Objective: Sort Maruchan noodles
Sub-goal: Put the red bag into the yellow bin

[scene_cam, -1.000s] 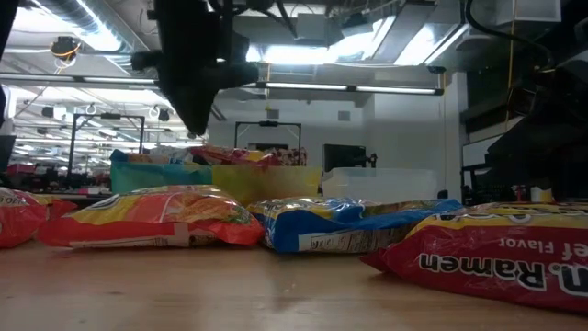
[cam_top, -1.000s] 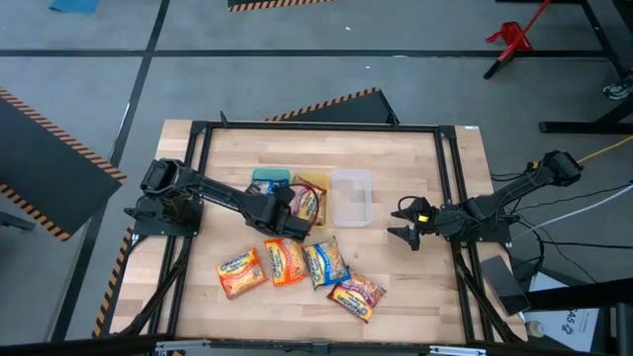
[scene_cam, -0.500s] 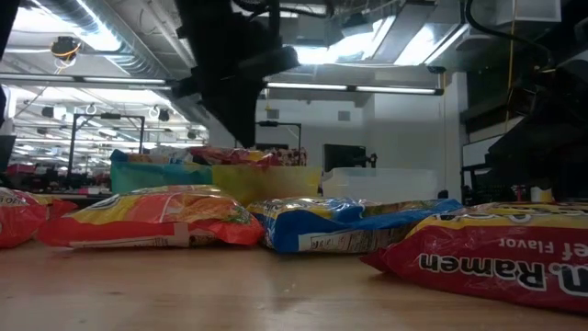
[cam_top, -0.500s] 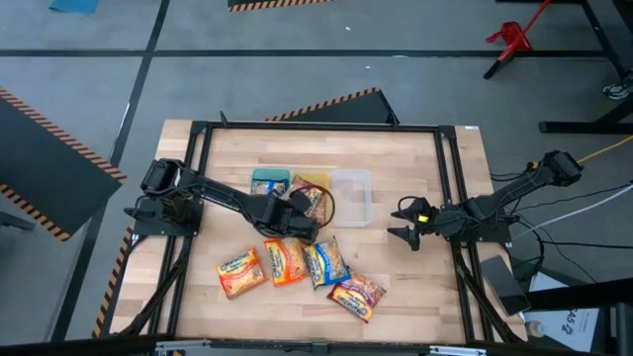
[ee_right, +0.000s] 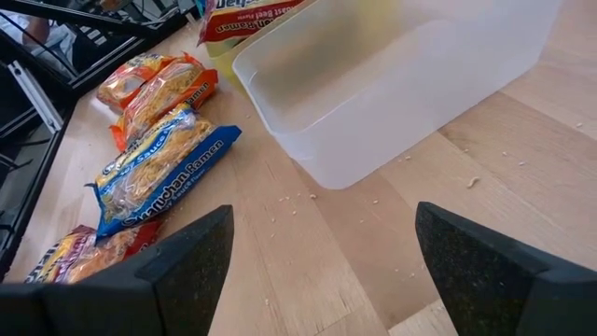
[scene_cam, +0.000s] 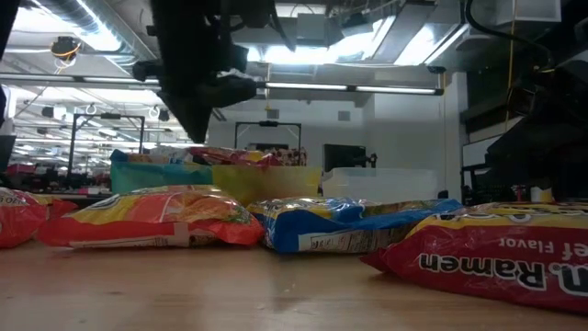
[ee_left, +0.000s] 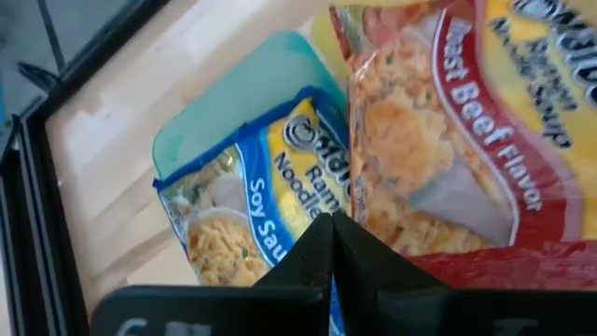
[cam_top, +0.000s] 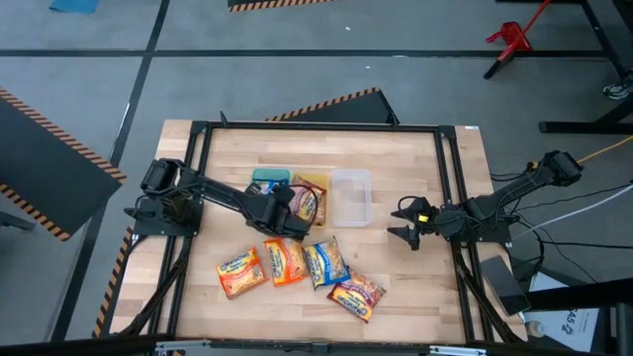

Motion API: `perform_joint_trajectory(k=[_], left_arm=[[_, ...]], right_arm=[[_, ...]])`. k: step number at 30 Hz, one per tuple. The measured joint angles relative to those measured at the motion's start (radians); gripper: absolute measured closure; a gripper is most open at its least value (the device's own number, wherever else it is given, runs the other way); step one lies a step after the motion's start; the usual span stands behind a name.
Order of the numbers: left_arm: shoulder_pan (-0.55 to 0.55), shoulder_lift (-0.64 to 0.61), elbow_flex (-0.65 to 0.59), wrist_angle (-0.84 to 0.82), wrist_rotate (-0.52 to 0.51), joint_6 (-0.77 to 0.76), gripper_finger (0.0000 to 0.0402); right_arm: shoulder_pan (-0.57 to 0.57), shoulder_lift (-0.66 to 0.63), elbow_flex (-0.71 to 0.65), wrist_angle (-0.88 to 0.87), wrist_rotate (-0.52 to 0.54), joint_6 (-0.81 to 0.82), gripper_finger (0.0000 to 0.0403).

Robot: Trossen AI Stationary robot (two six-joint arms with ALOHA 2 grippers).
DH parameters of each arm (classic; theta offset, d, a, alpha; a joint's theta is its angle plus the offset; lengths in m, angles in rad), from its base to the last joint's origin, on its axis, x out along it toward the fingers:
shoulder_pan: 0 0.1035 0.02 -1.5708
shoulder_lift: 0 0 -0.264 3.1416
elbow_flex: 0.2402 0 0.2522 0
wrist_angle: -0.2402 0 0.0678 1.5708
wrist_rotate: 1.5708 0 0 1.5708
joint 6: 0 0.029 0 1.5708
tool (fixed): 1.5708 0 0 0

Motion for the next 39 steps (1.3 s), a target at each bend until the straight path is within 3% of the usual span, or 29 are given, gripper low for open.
perform_joint_trajectory(k=[7, 20, 25, 29, 39], left_arm=[[0.032, 0.013, -0.06, 0.107, 0.118, 0.038, 0.0401], [0.003, 0.013, -0.051, 0.407, 0.171, 0.192, 0.0401], [-0.01, 0.013, -0.05, 0.491, 0.2, 0.256, 0.0401], [-0.029, 0.013, -0.024, 0.495, 0.202, 0.325, 0.0401], [-0.072, 0.013, -0.006, 0.488, 0.163, 0.361, 0.0401]], right_arm=[[0.0, 0.0, 0.0, 0.0, -0.001, 0.0, 0.0081], [0.0, 0.0, 0.0, 0.004, -0.004, 0.0, 0.0081], [0.0, 0.0, -0.002, 0.064, -0.074, -0.015, 0.0081], [0.0, 0.006, -0.002, 0.104, -0.124, -0.036, 0.0081], [0.0, 0.04, -0.002, 0.115, -0.096, -0.024, 0.0081]])
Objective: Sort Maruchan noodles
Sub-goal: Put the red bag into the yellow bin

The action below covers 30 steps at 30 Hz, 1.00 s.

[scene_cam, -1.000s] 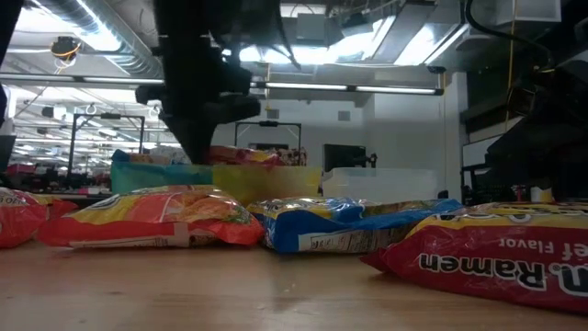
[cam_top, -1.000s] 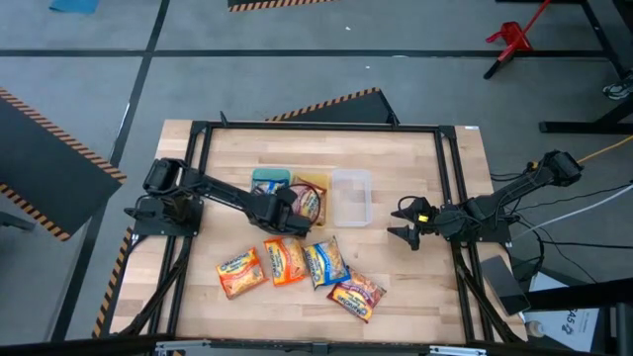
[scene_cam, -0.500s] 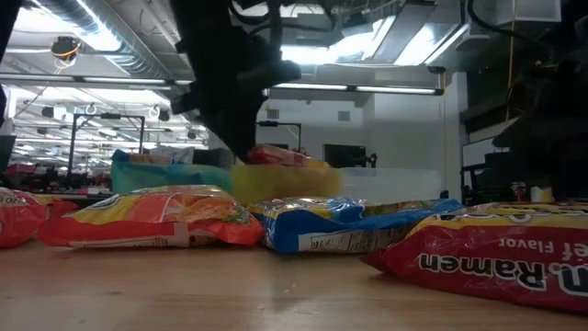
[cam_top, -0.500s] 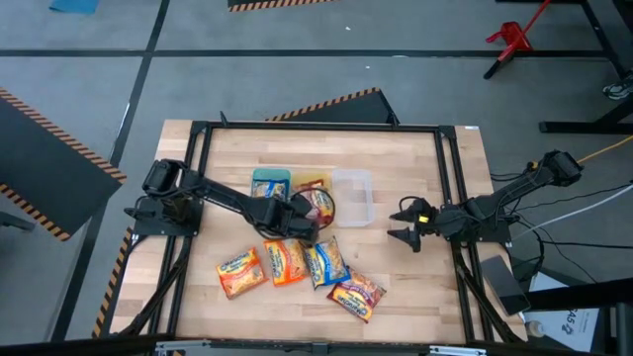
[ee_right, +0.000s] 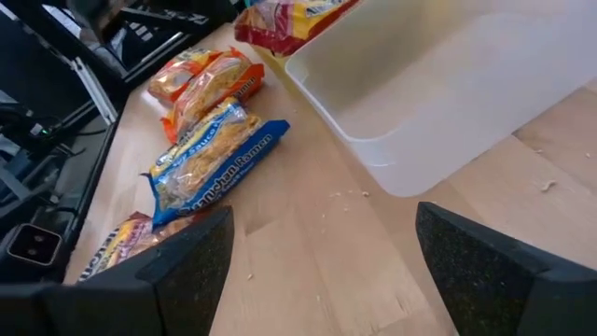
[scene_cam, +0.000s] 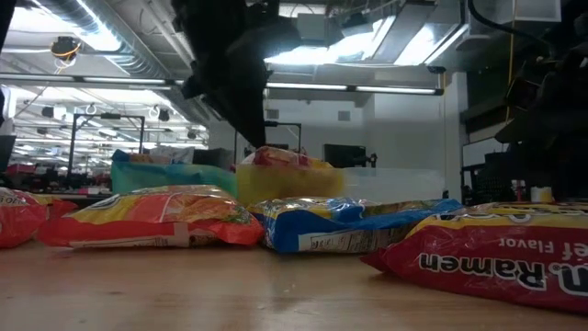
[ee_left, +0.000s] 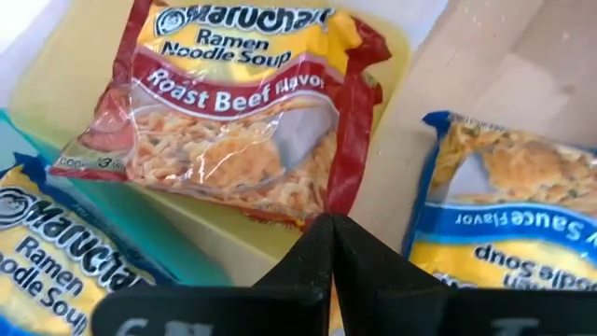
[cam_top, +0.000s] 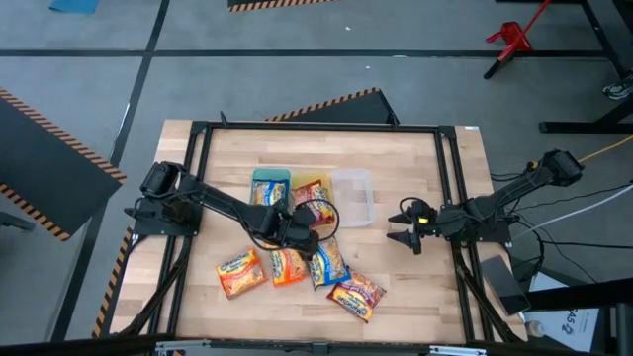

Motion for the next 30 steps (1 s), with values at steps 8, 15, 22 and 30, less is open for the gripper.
perform_joint_trajectory(k=[8, 15, 22, 30], left_arm=[[-0.024, 0.0, 0.0, 0.089, 0.015, -0.019, 0.0401], [-0.016, 0.046, 0.0, 0.068, -0.054, -0.015, 0.0401], [0.033, 0.085, -0.002, 0.057, -0.046, 0.013, 0.0401], [0.017, 0.013, 0.005, 0.056, -0.06, 0.092, 0.0401]], right_arm=[[0.0, 0.01, 0.0, 0.0, 0.001, 0.0, 0.0081], [0.0, 0.01, 0.0, -0.002, 0.002, -0.001, 0.0081], [-0.001, 0.01, 0.001, -0.002, 0.002, -0.002, 0.0081], [-0.001, 0.01, 0.001, -0.002, 0.0, -0.003, 0.0081]])
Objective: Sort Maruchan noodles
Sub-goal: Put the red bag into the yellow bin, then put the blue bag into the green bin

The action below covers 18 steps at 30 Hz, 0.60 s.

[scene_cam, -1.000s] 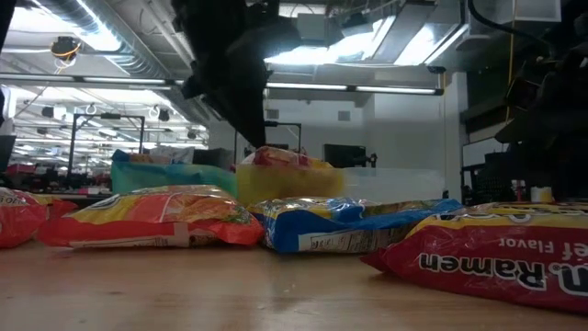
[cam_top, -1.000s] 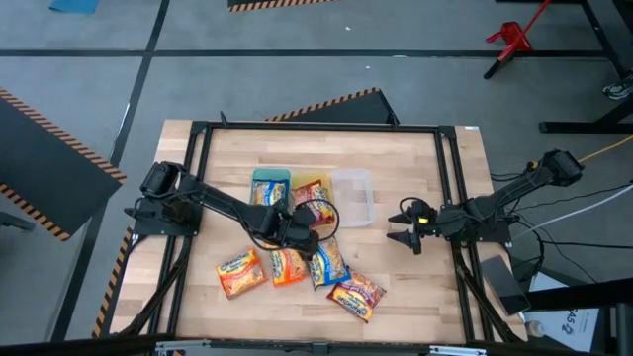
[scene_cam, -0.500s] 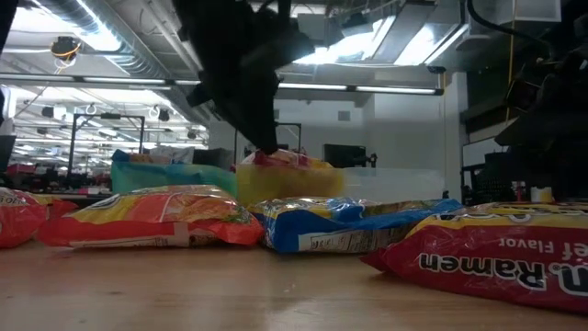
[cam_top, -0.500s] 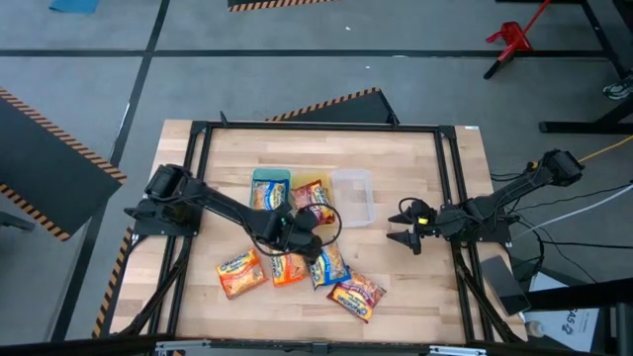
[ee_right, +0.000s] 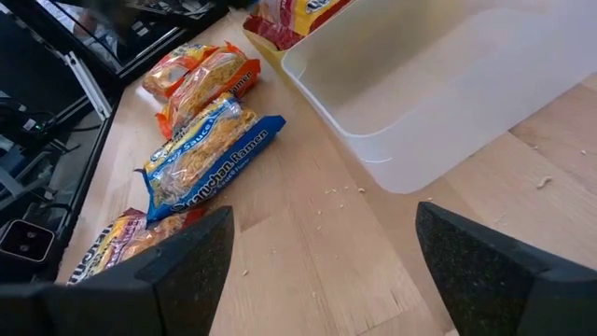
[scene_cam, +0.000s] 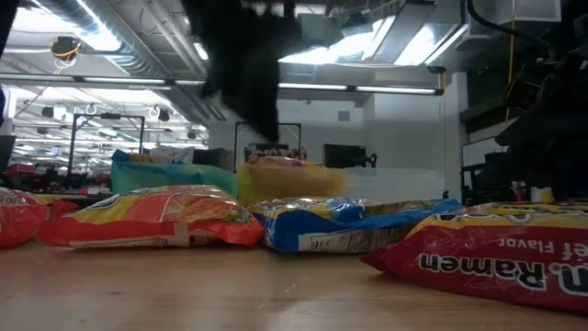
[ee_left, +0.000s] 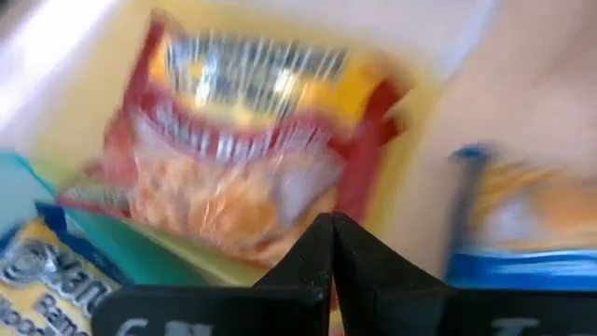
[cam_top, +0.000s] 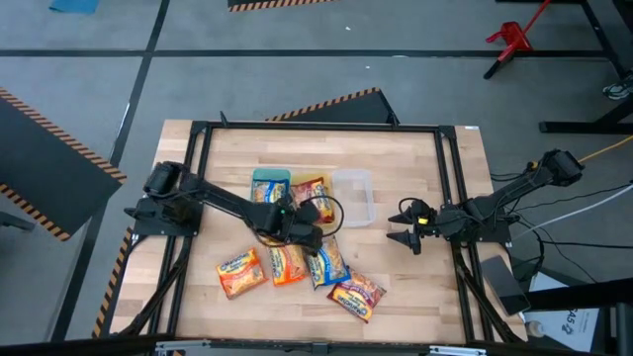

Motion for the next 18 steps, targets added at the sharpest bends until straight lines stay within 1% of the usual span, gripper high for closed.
perform_joint_trajectory(k=[4, 7, 10, 12, 14, 16, 18], left_arm=[[-0.055, -0.083, 0.009, 0.0, 0.011, 0.001, 0.0401], [-0.111, -0.132, 0.009, 0.009, 0.014, 0.032, 0.0388], [-0.164, -0.144, 0.01, 0.05, 0.091, 0.129, 0.0363], [-0.19, -0.141, 0.009, 0.091, 0.162, 0.162, 0.0344], [-0.207, -0.131, 0.01, 0.149, 0.218, 0.181, 0.0323], [-0.225, -0.113, 0.01, 0.162, 0.248, 0.191, 0.0304], [-0.237, -0.096, 0.009, 0.172, 0.254, 0.196, 0.0289]], right_arm=[[0.0, 0.0, 0.0, 0.001, 0.0, -0.001, 0.0081], [0.0, 0.012, 0.0, 0.009, 0.0, -0.024, 0.0081], [0.0, 0.055, 0.001, 0.068, -0.011, -0.085, 0.0081], [0.0, 0.103, 0.014, 0.107, -0.019, -0.141, 0.0081], [0.0, 0.164, 0.057, 0.11, -0.019, -0.21, 0.0081], [0.0, 0.244, 0.121, 0.106, -0.019, -0.293, 0.0081], [0.0, 0.345, 0.194, 0.103, -0.03, -0.38, 0.0081]])
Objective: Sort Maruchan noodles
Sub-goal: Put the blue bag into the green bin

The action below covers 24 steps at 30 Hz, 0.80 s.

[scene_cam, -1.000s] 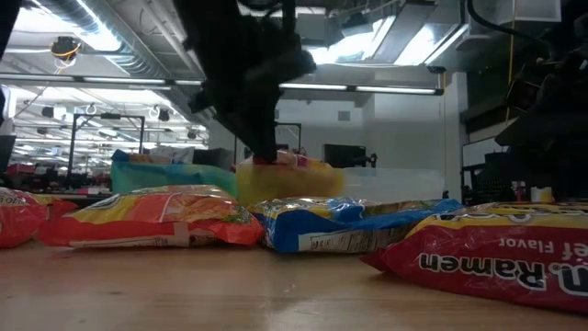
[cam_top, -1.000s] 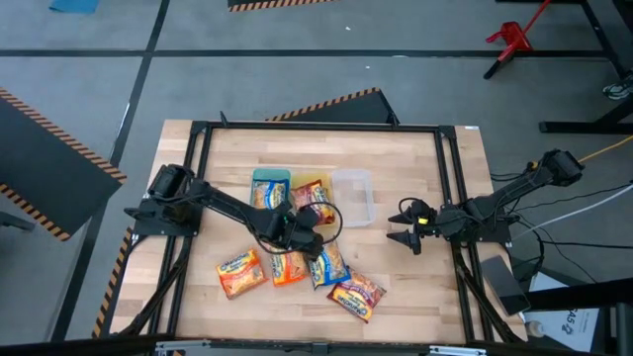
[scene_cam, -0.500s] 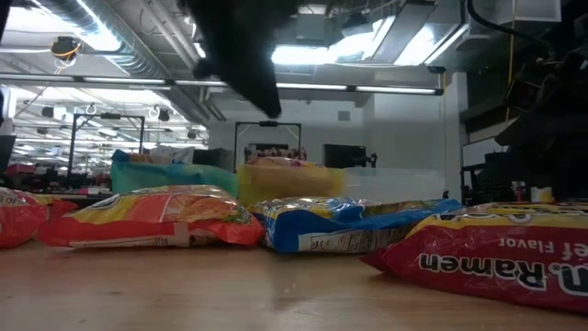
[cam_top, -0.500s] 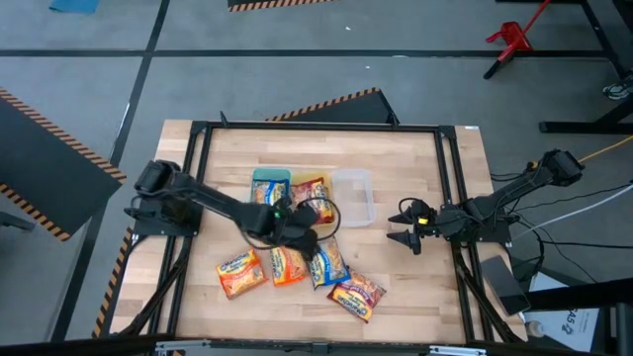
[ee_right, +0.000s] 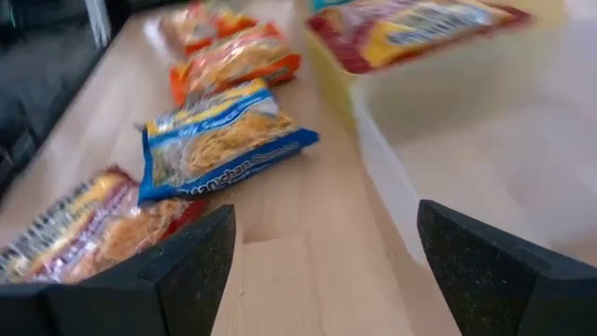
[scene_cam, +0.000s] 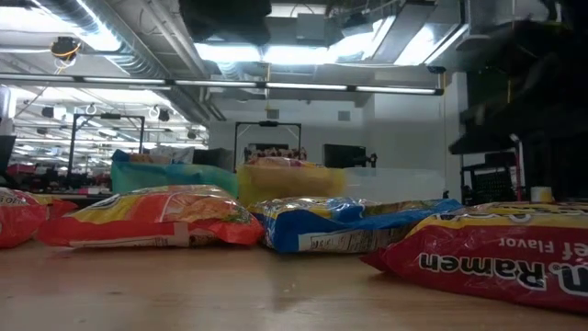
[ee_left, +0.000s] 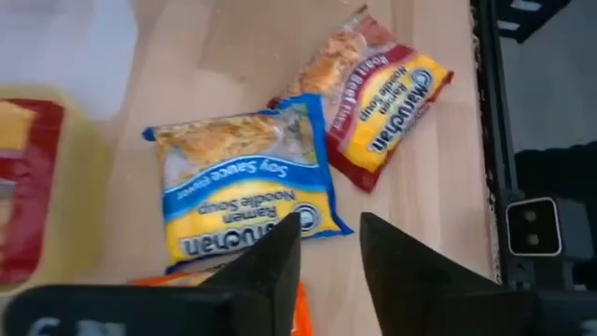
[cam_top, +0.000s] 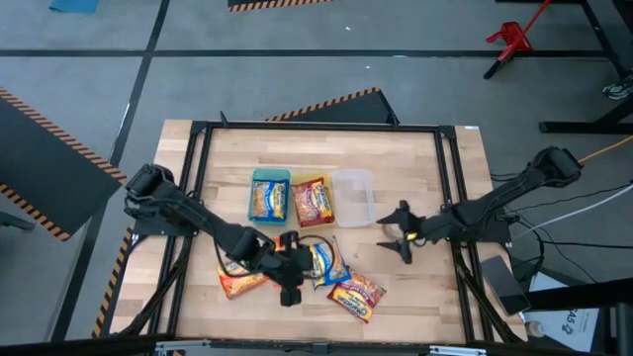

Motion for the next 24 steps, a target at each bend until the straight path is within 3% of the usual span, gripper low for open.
perform_joint_trajectory(k=[5, 13, 19, 24], left_arm=[[-0.003, 0.061, 0.0, 0.001, -0.068, -0.041, 0.0275], [0.009, 0.154, -0.001, 0.091, -0.094, -0.043, 0.0274], [0.024, 0.209, -0.001, 0.098, -0.112, -0.041, 0.0274], [0.024, 0.265, -0.001, 0.099, -0.06, -0.043, 0.0274]], right_arm=[[0.0, 0.271, 0.202, -0.052, -0.066, -0.062, 0.0081], [0.0, 0.619, 0.405, -0.088, -0.118, 0.202, 0.0081], [0.0, 0.743, 0.498, -0.087, -0.153, 0.304, 0.0081], [0.0, 0.755, 0.523, -0.088, -0.173, 0.358, 0.0081]])
